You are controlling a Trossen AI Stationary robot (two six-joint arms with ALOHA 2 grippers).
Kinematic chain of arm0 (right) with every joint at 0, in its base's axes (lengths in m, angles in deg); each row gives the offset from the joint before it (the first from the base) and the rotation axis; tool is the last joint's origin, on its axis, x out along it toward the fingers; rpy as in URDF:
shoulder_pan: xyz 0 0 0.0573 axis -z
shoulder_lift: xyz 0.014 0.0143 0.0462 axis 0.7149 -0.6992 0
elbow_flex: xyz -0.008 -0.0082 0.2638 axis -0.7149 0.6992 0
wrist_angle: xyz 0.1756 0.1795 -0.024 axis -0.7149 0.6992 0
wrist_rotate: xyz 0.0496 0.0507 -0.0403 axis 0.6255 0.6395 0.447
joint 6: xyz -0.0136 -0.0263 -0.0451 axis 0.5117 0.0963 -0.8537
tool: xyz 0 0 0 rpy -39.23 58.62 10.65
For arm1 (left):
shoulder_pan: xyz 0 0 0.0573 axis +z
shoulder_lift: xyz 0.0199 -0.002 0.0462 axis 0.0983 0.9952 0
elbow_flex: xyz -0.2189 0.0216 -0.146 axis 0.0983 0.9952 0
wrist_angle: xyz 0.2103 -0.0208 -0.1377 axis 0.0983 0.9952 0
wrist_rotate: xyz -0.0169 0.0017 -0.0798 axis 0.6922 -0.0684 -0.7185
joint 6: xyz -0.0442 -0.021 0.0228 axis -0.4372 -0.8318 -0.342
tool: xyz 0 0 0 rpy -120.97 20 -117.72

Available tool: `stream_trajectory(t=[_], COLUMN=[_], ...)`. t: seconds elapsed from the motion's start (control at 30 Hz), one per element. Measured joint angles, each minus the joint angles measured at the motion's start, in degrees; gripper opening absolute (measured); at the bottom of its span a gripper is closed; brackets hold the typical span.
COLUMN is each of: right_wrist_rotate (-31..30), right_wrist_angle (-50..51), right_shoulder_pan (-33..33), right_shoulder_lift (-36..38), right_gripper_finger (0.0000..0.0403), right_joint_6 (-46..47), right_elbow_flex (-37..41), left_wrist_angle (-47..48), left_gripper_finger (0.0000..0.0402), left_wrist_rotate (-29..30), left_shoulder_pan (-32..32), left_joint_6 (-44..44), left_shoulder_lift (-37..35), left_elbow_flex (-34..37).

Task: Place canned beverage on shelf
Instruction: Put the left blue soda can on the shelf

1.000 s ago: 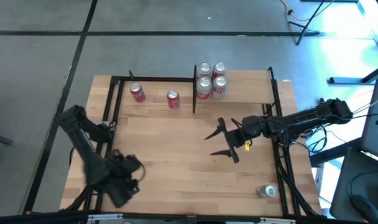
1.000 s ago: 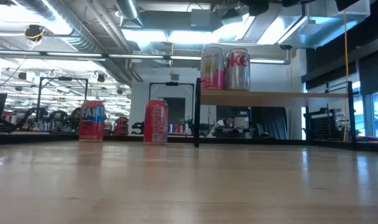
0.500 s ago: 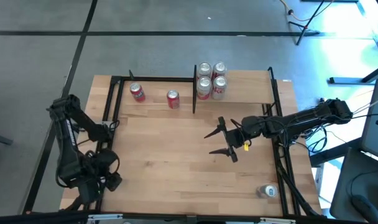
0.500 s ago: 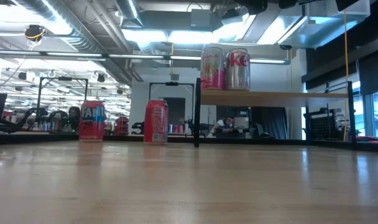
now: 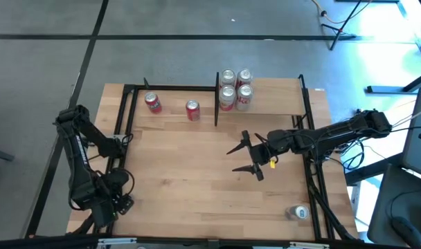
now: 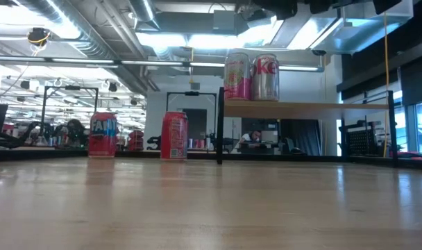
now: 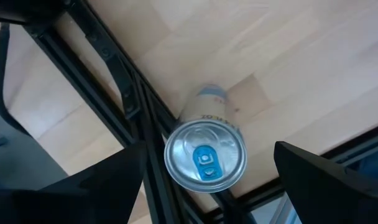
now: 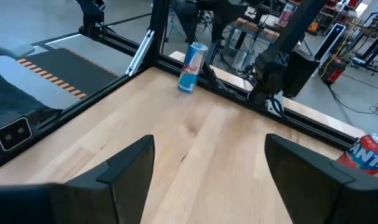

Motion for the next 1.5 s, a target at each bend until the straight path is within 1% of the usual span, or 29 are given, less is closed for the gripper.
stream_trajectory(t=[0.3,0.43,0.63,0.8,0.97,1.03,1.13,1.23,1.3,1.5], right_wrist_rotate=[0.00,0.02,0.02,0.02,0.02,0.02,0.02,0.02,0.02,0.10], right_wrist_angle=[-0.18,-0.21,-0.25,-0.32,-0.40,-0.41,-0.41,-0.41,-0.39,-0.32], right_shoulder_pan=[0.00,0.00,0.00,0.00,0.00,0.00,0.00,0.00,0.00,-0.02], right_shoulder_lift=[-0.14,-0.14,-0.14,-0.12,-0.12,-0.12,-0.12,-0.12,-0.12,-0.12], right_gripper_finger=[0.0289,0.0289,0.0289,0.0289,0.0289,0.0289,0.0289,0.0289,0.0289,0.0289], right_joint_6=[0.02,0.02,0.02,0.02,0.02,0.02,0.02,0.02,0.02,0.48], right_elbow_flex=[0.00,0.00,0.00,0.00,0.00,0.00,0.00,0.00,0.00,0.00], left_wrist_angle=[-0.58,-4.00,-8.27,-13.41,-15.60,-17.84,-19.58,-19.92,-19.88,-20.48], left_gripper_finger=[0.0346,0.0346,0.0346,0.0346,0.0346,0.0346,0.0344,0.0329,0.0310,0.0229], left_wrist_rotate=[0.03,-0.13,-3.43,-0.54,-3.73,-3.82,-4.40,-5.65,-6.61,-7.39], left_shoulder_pan=[-0.08,-0.59,-0.61,-0.36,0.98,1.27,2.06,2.69,2.75,3.25], left_joint_6=[-1.45,-1.44,-1.23,1.57,4.71,6.84,7.75,7.78,7.96,11.92], left_shoulder_lift=[-0.03,-0.02,-0.05,-0.06,-0.08,-0.08,-0.08,-0.08,-0.08,-0.17], left_elbow_flex=[0.85,3.61,8.18,10.50,13.23,14.26,15.64,16.46,16.68,16.65])
